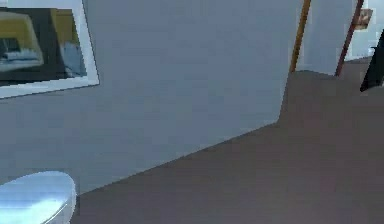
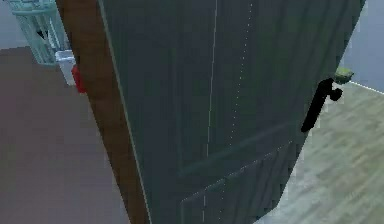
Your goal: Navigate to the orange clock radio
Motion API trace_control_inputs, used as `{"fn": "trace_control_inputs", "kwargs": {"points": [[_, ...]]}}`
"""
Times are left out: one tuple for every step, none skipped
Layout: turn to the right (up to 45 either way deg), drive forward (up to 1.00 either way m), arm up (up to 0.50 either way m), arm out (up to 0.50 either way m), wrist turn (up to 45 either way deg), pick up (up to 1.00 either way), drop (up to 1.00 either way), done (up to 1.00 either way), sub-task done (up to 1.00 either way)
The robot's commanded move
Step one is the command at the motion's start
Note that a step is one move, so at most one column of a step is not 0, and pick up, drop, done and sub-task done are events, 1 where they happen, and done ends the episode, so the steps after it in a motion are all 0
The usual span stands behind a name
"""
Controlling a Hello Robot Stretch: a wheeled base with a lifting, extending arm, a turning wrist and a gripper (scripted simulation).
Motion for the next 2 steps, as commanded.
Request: {"fn": "trace_control_inputs", "kwargs": {"points": [[0.0, 0.50, 0.00, 0.00, 0.0, 0.00, 0.00, 0.00, 0.00], [39.0, 0.00, 0.00, 0.00, 0.0, 0.00, 0.00, 0.00, 0.00]]}}
